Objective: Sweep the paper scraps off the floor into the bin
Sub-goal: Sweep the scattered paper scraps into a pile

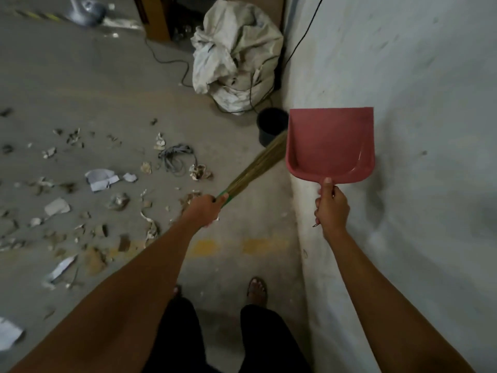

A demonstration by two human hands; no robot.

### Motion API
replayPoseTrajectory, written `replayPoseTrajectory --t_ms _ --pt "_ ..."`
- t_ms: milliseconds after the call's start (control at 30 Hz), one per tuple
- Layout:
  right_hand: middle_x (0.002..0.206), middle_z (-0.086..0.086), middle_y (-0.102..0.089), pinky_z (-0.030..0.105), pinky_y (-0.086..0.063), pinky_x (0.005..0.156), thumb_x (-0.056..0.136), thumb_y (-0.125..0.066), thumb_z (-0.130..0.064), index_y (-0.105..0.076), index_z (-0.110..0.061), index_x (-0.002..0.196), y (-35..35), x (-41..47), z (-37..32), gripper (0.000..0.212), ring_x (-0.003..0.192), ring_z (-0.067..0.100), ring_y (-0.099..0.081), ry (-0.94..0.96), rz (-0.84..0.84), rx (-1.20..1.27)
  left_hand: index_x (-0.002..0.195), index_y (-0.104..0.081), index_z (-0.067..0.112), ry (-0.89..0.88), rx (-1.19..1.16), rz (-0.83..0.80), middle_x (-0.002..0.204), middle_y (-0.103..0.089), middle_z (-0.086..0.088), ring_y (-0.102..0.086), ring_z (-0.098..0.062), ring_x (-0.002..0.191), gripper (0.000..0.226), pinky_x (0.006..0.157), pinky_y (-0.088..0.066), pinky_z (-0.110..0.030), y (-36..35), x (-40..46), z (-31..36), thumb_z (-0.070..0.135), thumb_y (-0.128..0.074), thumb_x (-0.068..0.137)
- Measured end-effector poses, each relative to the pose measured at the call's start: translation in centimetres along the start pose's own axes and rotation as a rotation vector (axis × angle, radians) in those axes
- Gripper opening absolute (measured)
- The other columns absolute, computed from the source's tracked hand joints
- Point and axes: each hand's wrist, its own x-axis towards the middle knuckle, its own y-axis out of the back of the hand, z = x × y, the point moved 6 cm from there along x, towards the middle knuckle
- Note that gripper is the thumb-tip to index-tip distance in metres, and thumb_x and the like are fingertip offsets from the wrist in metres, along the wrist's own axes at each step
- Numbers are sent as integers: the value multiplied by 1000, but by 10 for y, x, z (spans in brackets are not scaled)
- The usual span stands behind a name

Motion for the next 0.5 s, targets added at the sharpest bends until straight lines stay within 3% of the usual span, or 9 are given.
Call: replayPoseTrajectory --t_ms 100,200,300,500 --pt "67 -3 -64 32 -50 52 100 -41 -74 -69 -20 91 -1 37 24 61 51 13 -58 8 -42 -85 91 -68 6 59 -28 -43 80 -76 -16 -72 -31 60 71 59 -64 -44 -47 10 -2 70 -39 103" --pt "72 0 -67 33 -51 52 99 -42 -75 -69 -21 91 -10 71 52 61 54 16 -61 -13 -63 -122 95 -64 10 96 -32 -88 83 -76 -11 -75 -30 64 64 59 -65 -40 -92 30 -2 67 -38 105" --pt "69 2 -67 38 -55 53 98 -42 -76 -68 -23 88 -25 104 84 60 54 19 -61 -19 -55 -148 105 -59 11 90 -101 -123 89 -74 -10 -70 -24 61 45 61 -65 -41 -141 62 0 52 -42 110" --pt "63 -1 -63 37 -53 53 99 -45 -74 -68 -22 87 -80 170 170 59 50 15 -57 -57 -9 -136 125 -50 11 16 -228 -199 95 -69 -16 -74 -35 72 28 64 -65 -49 -263 149 -7 35 -45 112"
